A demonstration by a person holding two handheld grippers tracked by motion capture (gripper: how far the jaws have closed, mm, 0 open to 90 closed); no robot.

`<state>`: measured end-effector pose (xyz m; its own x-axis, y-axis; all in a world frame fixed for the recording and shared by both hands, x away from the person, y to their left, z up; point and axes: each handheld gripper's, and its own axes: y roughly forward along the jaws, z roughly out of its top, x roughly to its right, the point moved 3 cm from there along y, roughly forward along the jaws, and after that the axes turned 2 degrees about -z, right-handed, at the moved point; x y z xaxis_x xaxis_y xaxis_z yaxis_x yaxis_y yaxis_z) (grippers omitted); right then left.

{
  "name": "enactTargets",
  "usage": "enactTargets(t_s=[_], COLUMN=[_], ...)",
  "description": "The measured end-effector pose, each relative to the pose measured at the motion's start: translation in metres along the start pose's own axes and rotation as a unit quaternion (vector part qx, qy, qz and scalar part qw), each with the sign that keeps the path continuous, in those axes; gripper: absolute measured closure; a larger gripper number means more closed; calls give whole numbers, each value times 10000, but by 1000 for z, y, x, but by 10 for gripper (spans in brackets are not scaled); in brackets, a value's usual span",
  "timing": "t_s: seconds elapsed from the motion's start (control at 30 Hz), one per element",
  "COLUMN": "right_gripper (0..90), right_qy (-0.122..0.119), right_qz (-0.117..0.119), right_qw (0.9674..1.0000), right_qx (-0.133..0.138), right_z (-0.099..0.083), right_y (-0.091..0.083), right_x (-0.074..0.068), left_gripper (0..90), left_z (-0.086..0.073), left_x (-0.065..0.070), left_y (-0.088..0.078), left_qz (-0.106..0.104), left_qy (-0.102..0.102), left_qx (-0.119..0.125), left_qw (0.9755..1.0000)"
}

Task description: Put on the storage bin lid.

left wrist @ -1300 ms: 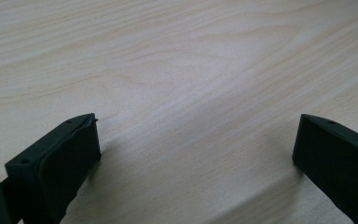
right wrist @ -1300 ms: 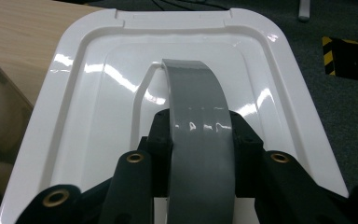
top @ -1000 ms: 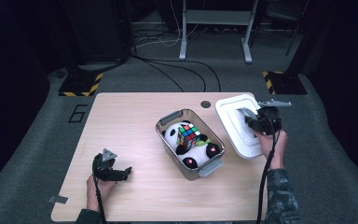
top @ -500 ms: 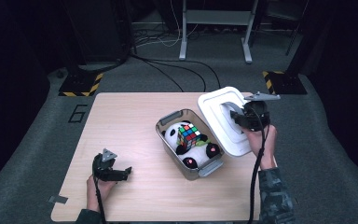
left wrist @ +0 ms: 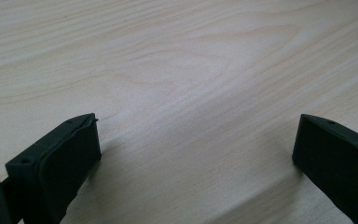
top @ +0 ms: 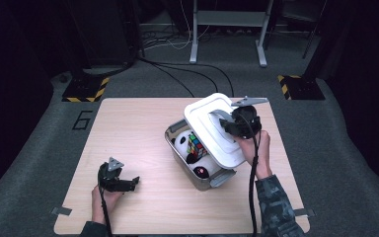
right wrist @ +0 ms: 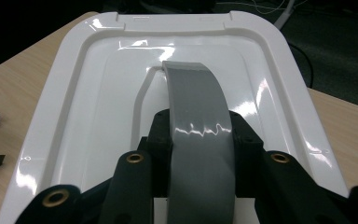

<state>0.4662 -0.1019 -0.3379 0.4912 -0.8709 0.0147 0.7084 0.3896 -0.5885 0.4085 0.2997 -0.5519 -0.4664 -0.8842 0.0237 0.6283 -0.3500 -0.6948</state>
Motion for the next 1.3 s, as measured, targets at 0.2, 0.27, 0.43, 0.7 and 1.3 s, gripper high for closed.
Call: enactTargets(t_s=[0.2,0.27,0.43,0.7,1.3], right_gripper=[668,668,668,667,675], right_qy=[-55,-58,-22,-43,-147], right_qz=[176,238,359,480,95], right_qw=[9998,9997,9993,9985,9991], right_qx=[-67,-74,-108,-271,-376], right_z=[1,0,-1,-4,-24], right_y=[10,14,21,35,50], right_x=[-21,-24,-35,-52,-70], left_gripper=[5,5,5,10,21], left_z=[0,0,0,0,0], left_x=[0,0,-1,-1,-1], left_y=[0,0,0,-1,-2], left_qz=[9,9,-5,-11,-1], left_qy=[0,-5,48,40,24], left_qx=[6,10,-35,-30,-35], left_qw=[10000,10000,10000,10000,10000])
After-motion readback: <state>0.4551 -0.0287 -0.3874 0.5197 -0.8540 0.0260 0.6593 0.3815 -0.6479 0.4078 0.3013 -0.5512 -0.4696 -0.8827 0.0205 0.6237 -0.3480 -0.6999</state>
